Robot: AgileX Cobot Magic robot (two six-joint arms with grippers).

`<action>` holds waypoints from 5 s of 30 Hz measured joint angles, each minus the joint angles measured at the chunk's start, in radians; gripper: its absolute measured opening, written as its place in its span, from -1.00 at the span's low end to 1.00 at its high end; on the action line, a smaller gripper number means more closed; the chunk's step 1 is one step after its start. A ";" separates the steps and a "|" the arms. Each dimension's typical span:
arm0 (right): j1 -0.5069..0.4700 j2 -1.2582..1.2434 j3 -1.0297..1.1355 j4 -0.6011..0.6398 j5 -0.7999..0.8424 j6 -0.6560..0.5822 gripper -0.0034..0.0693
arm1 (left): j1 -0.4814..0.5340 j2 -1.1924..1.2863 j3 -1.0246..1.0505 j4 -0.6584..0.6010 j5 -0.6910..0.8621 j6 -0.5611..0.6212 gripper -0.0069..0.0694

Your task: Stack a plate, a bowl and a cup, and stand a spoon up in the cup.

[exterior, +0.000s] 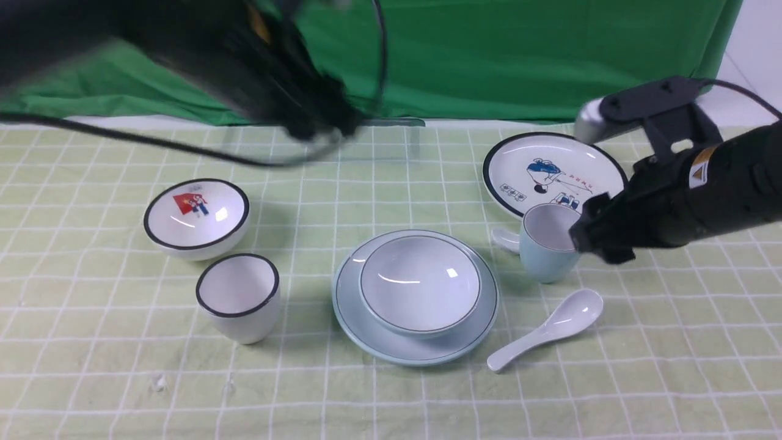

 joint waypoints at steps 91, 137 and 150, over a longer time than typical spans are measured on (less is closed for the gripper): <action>0.199 0.240 -0.063 -0.081 0.219 -0.906 -0.70 | 0.001 -1.136 1.116 0.286 -0.352 -0.221 -0.90; 0.258 0.009 -0.115 0.458 -0.043 -0.543 -0.77 | 0.001 -1.136 1.116 0.183 -0.390 -0.220 -0.90; 0.258 -0.525 0.027 -0.102 0.558 -0.175 -0.87 | 0.001 -1.136 1.116 0.195 -0.391 -0.220 -0.89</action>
